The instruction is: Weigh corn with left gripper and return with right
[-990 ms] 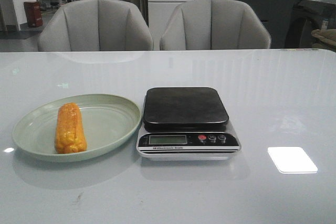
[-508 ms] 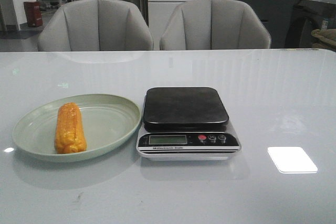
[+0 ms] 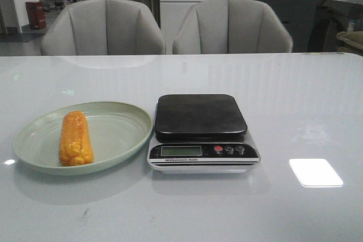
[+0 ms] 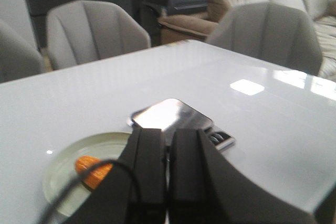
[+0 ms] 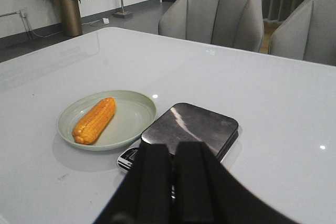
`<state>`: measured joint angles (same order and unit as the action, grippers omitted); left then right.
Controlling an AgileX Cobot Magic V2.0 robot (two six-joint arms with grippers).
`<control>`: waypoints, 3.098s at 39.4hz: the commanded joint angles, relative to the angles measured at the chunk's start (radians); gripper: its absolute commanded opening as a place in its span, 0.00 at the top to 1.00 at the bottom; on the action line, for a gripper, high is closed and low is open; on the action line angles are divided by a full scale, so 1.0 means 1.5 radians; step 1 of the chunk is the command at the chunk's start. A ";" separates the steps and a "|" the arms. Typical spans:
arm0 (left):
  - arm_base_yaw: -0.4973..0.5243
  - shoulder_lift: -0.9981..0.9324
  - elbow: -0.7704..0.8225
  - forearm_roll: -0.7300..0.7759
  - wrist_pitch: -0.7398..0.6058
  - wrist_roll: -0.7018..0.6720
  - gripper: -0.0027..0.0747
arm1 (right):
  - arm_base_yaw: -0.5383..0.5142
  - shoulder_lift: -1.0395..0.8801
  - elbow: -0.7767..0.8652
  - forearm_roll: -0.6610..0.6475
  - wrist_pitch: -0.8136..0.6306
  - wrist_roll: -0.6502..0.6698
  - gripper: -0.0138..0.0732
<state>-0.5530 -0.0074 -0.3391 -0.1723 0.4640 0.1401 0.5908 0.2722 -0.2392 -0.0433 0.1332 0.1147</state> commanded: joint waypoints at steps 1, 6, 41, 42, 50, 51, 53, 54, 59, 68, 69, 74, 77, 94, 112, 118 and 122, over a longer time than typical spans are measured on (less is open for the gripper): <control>0.058 -0.014 0.017 0.000 -0.140 0.001 0.82 | -0.004 0.004 -0.019 -0.011 -0.056 -0.008 0.65; 0.152 -0.014 0.074 0.002 -0.220 0.001 0.82 | -0.004 0.004 -0.019 -0.011 -0.056 -0.008 0.65; 0.350 -0.014 0.251 0.054 -0.322 -0.004 0.82 | -0.004 0.004 -0.019 -0.011 -0.056 -0.008 0.65; 0.350 -0.014 0.251 0.054 -0.322 -0.004 0.82 | -0.004 0.004 -0.019 -0.011 -0.056 -0.008 0.65; 0.350 -0.014 0.252 0.054 -0.322 -0.057 0.82 | -0.004 0.004 -0.019 -0.011 -0.056 -0.008 0.65; 0.349 -0.014 0.252 0.054 -0.322 -0.057 0.82 | -0.004 0.004 -0.019 -0.011 -0.056 -0.008 0.65; 0.349 -0.014 0.252 0.055 -0.322 -0.057 0.82 | -0.004 0.004 -0.019 -0.011 -0.056 -0.008 0.65; 0.349 -0.014 0.252 0.057 -0.322 -0.057 0.82 | -0.004 0.004 -0.019 -0.011 -0.056 -0.008 0.65; 0.349 -0.014 0.252 0.058 -0.322 -0.057 0.82 | -0.004 0.004 -0.019 -0.011 -0.056 -0.008 0.65; 0.349 -0.014 0.252 0.058 -0.324 -0.057 0.82 | -0.004 0.004 -0.019 -0.011 -0.056 -0.008 0.65; 0.349 -0.014 0.252 0.058 -0.324 -0.057 0.82 | -0.004 0.004 -0.019 -0.011 -0.056 -0.008 0.65; 0.349 -0.014 0.252 0.058 -0.324 -0.057 0.82 | -0.004 0.004 -0.019 -0.011 -0.056 -0.008 0.65; 0.349 -0.014 0.252 0.058 -0.324 -0.057 0.82 | -0.004 0.004 -0.019 -0.011 -0.056 -0.008 0.65; 0.349 -0.014 0.252 0.058 -0.324 -0.057 0.82 | -0.004 0.004 -0.019 -0.011 -0.056 -0.008 0.65; 0.349 -0.014 0.252 0.058 -0.324 -0.057 0.82 | -0.264 -0.034 -0.008 -0.011 -0.069 -0.008 0.65; 0.349 -0.014 0.252 0.058 -0.324 -0.057 0.82 | -0.320 -0.105 0.043 -0.011 -0.071 -0.008 0.65; 0.349 -0.014 0.252 0.058 -0.324 -0.057 0.82 | -0.332 -0.157 0.091 -0.011 -0.071 -0.008 0.65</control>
<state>-0.0279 -0.0074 0.0053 -0.0821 0.0521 0.0618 0.1086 0.0739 -0.1233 -0.0459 0.1098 0.1132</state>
